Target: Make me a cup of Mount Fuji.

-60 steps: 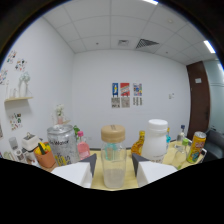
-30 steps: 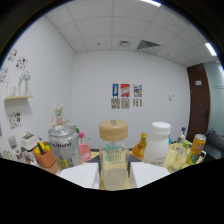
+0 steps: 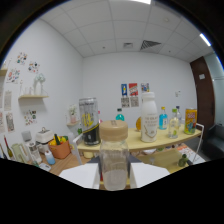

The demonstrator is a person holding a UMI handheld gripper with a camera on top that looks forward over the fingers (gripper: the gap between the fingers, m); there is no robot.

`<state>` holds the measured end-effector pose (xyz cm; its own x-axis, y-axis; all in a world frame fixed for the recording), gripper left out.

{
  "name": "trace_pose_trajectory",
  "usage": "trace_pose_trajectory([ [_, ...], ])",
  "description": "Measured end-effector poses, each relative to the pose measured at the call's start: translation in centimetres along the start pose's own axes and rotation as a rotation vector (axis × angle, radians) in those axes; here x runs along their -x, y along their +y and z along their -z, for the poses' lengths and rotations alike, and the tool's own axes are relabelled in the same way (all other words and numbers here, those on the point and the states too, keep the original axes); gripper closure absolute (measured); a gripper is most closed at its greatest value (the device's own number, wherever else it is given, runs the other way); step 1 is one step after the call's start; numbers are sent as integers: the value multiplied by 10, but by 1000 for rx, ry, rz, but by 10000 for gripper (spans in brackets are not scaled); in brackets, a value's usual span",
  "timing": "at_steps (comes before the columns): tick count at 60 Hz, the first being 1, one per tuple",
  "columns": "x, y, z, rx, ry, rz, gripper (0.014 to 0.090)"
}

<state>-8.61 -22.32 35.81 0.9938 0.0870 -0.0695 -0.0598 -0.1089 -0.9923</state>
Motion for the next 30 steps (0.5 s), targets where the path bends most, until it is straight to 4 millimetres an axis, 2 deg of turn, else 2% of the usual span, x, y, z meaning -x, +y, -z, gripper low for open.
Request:
trace_pose_trajectory([
  [5,-7,56,1,73,0,-17,644],
  [16,-15,150,-4,180,9,-25,643],
  [23,-22,189,-8,218,3,-33,644],
  [30,-27,214,-13,248,-3,-118,644],
])
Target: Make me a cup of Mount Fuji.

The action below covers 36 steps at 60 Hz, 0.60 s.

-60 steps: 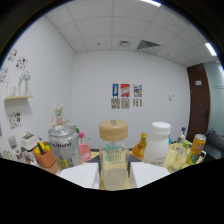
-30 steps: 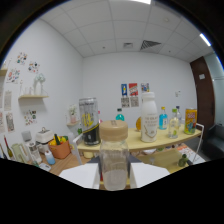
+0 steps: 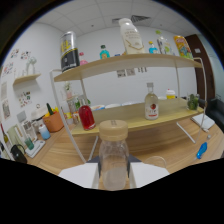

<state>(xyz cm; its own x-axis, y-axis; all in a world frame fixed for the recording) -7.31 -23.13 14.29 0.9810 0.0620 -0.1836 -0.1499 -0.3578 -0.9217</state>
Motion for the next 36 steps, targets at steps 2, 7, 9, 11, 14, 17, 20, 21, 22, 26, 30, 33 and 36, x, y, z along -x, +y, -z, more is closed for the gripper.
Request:
trace_pose_trajectory([
  [2,0,3,-1,3,-17,-66,643],
  [7,-1,5,-5,1,-47,-281,643],
  [9,-2,5,-6,-1,-63,-370,643],
  [11,-2,5,-7,-6,-78,-456,645],
  [14,1,3,-8,-14,-110,-580,644],
  [17,3,1,-8,-21,-140,-699,644],
  [20,3,0,-10,-28,-167,-809,643],
  [21,3,0,-11,-30,-176,-846,644],
  [22,3,0,-11,-32,-184,-883,644],
  [26,2,-2,-11,-36,-220,-1025,644],
  [30,2,0,-14,-35,-244,-1151,646],
  [33,0,2,-15,-34,-254,-1234,647],
  [36,-1,2,-16,-35,-272,-1309,645],
])
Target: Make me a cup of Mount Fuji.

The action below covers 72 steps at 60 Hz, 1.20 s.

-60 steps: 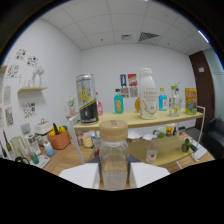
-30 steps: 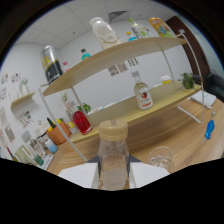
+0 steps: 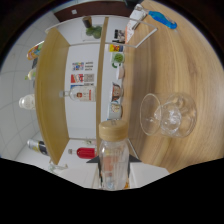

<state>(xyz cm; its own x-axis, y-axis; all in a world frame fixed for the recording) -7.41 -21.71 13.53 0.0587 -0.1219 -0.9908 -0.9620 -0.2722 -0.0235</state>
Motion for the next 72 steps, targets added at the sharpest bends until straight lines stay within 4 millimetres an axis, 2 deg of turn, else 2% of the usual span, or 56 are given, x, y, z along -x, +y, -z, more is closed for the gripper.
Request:
trace_pose_trajectory([
  [8,1,-6,-2,-3,-62,-202,644],
  [18,5,-11,-2,2,-117,-369,646],
  [28,5,-10,-2,10,-127,-412,643],
  [33,11,-10,1,12,-124,-372,644],
  [38,25,-10,3,14,-114,-247,644],
  [45,61,-15,10,-8,-124,0,641],
  [54,103,-18,16,-79,-94,493,642],
  [58,111,-18,16,-115,-69,700,641],
  [61,110,-15,14,-118,-41,829,642],
  [64,99,-9,9,-111,-9,950,642],
  [72,46,5,-7,-55,99,1181,644],
])
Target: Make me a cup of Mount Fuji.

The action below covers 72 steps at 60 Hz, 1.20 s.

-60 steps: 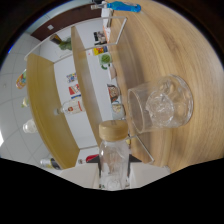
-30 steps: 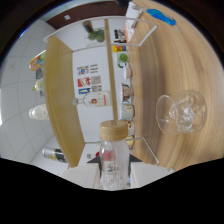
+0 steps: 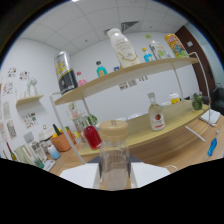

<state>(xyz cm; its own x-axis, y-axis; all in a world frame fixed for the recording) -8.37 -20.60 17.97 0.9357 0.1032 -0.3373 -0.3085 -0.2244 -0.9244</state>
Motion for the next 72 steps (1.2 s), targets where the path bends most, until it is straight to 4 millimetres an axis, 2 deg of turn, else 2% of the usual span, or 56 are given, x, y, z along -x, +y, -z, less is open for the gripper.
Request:
trace_pose_trajectory([
  [6,-11,43,-12,75,47,112,645],
  [12,-20,73,-20,120,63,208,644],
  [19,-25,96,-25,153,62,249,641],
  [26,-27,110,-26,177,63,284,634],
  [42,-29,115,-14,168,75,318,599],
  [48,-34,125,-7,243,90,327,419],
  [51,-34,122,-1,254,94,325,250],
  [53,-33,118,4,257,95,324,203],
  [61,-31,88,29,251,111,326,185],
  [72,-53,52,73,299,212,284,188],
])
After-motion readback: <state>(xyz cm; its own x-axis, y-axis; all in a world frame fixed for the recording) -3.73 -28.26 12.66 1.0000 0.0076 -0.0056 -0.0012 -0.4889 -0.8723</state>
